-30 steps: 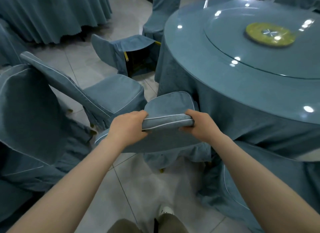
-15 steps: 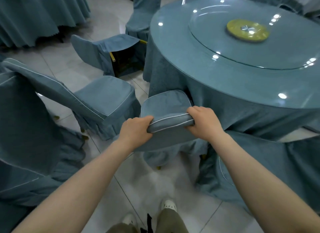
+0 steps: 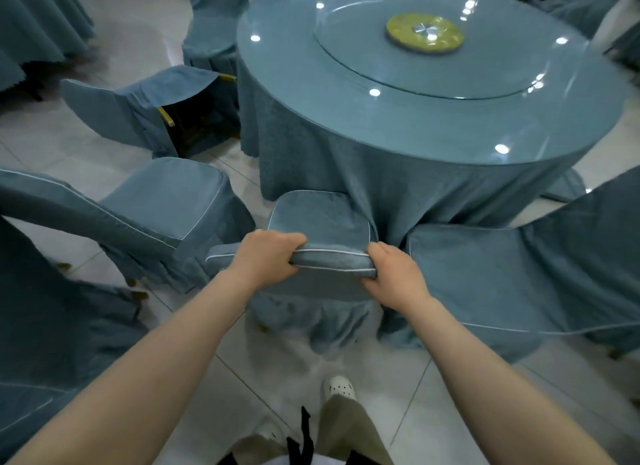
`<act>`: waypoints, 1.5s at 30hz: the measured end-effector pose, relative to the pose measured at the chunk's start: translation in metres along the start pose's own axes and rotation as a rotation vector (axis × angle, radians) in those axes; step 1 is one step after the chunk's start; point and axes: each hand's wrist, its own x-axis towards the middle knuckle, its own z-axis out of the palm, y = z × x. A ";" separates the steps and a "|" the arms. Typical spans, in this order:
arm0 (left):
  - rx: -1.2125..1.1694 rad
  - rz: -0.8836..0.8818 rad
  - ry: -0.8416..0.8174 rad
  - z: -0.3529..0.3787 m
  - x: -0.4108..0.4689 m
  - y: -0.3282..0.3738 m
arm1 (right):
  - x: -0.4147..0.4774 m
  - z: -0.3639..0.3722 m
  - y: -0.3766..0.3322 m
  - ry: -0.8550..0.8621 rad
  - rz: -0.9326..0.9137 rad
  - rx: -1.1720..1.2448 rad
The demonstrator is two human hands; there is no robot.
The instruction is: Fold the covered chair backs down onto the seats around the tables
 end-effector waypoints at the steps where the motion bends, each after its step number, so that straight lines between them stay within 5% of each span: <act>1: 0.000 0.003 -0.013 -0.001 0.000 0.000 | -0.001 0.000 -0.001 -0.004 0.010 0.005; 22: -0.354 0.012 -0.081 -0.002 -0.050 -0.045 | -0.024 -0.008 -0.065 -0.009 0.140 0.163; 45: -0.301 -0.375 0.100 -0.076 -0.047 -0.285 | 0.239 0.007 -0.237 -0.233 -0.223 0.079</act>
